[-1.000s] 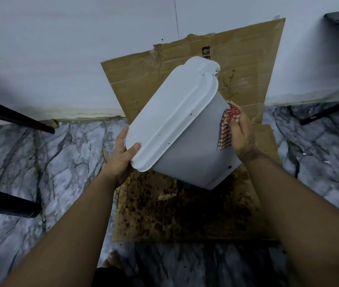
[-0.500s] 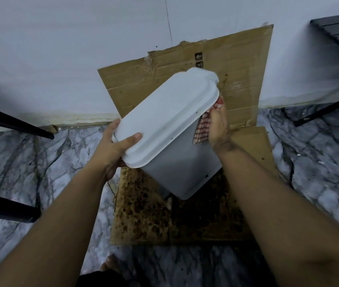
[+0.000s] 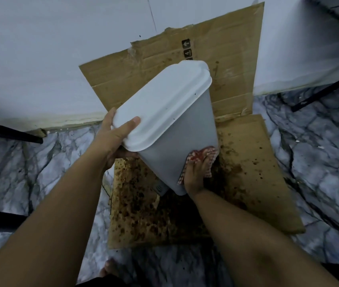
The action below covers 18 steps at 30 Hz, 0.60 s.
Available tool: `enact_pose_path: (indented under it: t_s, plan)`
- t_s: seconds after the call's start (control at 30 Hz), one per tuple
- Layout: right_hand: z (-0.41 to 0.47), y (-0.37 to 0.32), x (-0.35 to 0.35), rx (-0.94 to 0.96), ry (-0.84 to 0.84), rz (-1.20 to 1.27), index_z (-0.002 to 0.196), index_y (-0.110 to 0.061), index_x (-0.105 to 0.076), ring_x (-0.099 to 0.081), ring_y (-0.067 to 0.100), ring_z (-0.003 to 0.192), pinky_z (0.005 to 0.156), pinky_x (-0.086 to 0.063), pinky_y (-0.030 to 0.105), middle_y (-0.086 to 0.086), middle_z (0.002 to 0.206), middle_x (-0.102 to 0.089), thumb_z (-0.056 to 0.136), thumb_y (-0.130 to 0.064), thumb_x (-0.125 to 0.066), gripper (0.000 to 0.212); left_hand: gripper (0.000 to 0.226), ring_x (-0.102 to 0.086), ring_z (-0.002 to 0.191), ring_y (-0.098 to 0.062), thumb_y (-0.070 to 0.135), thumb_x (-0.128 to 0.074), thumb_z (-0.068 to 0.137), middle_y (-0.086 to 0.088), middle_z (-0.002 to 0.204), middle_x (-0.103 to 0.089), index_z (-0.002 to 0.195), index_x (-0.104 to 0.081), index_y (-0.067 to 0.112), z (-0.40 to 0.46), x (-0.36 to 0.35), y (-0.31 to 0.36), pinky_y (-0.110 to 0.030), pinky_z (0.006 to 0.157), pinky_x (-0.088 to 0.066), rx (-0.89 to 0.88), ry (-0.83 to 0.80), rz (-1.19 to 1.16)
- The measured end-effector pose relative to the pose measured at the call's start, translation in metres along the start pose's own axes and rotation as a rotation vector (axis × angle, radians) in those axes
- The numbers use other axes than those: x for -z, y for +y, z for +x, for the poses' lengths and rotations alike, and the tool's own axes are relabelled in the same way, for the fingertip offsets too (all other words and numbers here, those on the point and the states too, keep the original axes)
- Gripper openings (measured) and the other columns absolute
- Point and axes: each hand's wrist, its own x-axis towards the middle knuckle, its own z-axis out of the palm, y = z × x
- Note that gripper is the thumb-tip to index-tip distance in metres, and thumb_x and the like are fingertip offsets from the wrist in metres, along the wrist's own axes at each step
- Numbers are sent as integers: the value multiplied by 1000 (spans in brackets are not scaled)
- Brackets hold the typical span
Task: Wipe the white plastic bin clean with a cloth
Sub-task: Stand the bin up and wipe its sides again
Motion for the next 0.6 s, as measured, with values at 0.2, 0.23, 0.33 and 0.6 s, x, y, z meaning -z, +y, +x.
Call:
enact_pose_path:
  t_s: [0.2,0.23,0.33,0.6]
  plan:
    - [-28,-40,-37,415,240,-48,157,-25,8,6,36,150,115,-10,65,16,164,8,106,-49,-21,64,94,-59,106,-19,52,-77,79,8,139,-35,157,-25,40,24,16,4,-55,72,-62,60,12,2]
    - [-26,-57,-40,457,193,-57,158,-16,3,7,41,150,115,-8,67,23,163,2,105,-50,-22,68,99,-59,106,-18,55,-79,74,8,138,-36,156,-26,39,28,19,6,-53,70,-62,69,4,2]
    - [-19,-116,-47,579,86,-95,157,-7,-13,5,40,151,121,-1,58,19,164,-5,98,-51,-27,75,102,-63,107,-24,68,-84,44,14,124,-48,135,-46,44,38,24,10,-48,61,-61,75,-18,14]
    - [-14,-106,-51,669,29,-234,156,-5,-9,3,38,152,120,-5,61,17,164,-1,95,-52,-36,82,141,-65,111,-32,81,-86,16,1,145,-50,145,-44,42,66,43,6,-54,66,-60,82,-34,7]
